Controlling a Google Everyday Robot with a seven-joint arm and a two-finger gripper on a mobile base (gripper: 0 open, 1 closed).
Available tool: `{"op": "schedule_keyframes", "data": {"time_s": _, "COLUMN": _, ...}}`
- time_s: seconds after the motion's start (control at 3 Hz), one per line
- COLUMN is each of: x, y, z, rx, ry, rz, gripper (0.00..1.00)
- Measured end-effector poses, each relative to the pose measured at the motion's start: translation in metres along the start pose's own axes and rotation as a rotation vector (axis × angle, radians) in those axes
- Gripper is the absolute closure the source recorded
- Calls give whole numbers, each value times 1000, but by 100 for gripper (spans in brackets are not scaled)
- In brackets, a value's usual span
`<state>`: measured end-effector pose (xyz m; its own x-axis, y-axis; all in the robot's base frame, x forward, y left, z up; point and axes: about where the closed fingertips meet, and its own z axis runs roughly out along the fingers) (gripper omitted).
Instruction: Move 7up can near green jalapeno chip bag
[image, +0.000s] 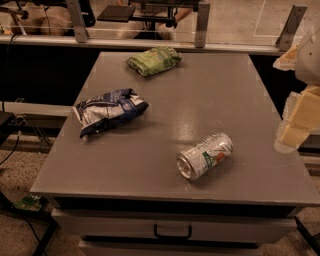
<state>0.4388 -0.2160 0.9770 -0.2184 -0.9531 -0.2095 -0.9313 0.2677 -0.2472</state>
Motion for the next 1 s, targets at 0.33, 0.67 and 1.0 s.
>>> {"op": "schedule_keyframes", "data": {"time_s": 0.33, "x": -3, "y": 0, "z": 1, "rx": -5, "ry": -11, "rz": -12, "gripper": 0}}
{"op": "schedule_keyframes", "data": {"time_s": 0.67, "x": -30, "y": 5, "z": 23, "rx": -84, "ry": -120, "rz": -153, "gripper": 0}}
{"op": "schedule_keyframes", "data": {"time_s": 1.0, "x": -51, "y": 15, "z": 56, "rx": -174, "ry": -172, "rz": -301, "gripper": 0}}
